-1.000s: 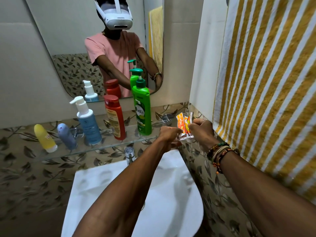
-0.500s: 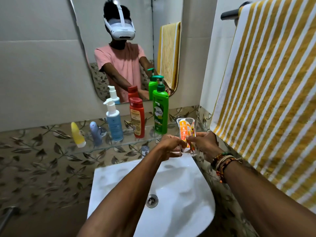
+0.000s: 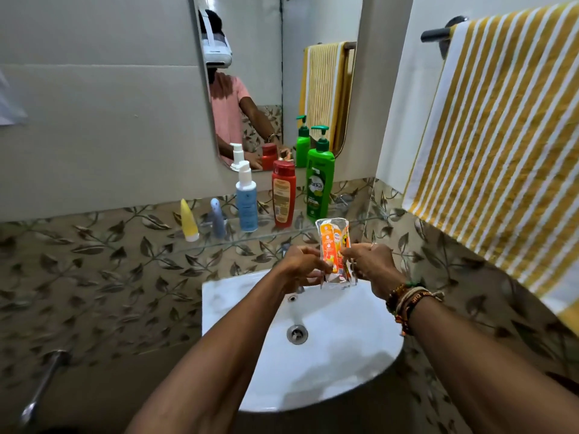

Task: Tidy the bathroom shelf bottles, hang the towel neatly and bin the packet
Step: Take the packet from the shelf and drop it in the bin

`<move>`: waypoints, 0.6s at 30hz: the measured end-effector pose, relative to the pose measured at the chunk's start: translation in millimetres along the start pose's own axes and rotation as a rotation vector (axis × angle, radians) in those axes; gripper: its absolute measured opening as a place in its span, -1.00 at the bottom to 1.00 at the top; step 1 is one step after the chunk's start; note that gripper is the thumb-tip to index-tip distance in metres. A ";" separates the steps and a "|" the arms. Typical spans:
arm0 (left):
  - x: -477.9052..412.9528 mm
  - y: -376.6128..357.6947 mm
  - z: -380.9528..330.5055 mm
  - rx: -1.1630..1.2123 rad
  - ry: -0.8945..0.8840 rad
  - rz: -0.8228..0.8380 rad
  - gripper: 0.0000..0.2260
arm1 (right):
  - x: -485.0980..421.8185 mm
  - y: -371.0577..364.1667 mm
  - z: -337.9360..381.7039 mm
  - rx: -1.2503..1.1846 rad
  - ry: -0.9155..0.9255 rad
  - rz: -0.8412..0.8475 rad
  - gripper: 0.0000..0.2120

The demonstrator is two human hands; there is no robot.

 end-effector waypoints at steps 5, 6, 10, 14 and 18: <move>24.9 20.4 22.9 -0.003 -0.013 -0.042 -0.64 | 28.8 -20.4 -21.0 0.008 -0.019 0.078 -0.91; 29.2 24.8 28.2 -0.012 -0.015 -0.057 -0.64 | 32.6 -23.4 -25.8 0.013 -0.031 0.088 -0.91; 46.6 41.0 44.4 -0.028 0.004 -0.104 -0.63 | 41.0 -39.2 -42.3 0.048 -0.067 0.173 -0.85; 63.3 51.5 54.3 0.012 0.030 -0.146 -0.72 | 39.9 -52.2 -53.2 0.114 -0.081 0.222 -0.72; 80.5 56.1 77.5 0.044 0.080 -0.220 -0.81 | 46.2 -64.6 -70.1 0.151 -0.105 0.275 -0.69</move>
Point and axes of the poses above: each hand's wrist, its own x-axis away from the middle knuckle, its own y-axis out of the back of the hand, z = x × y, the point moved 9 cm from there along -x, towards the middle knuckle, and after that the axes turned 14 degrees about -x, right-handed, at the moved point
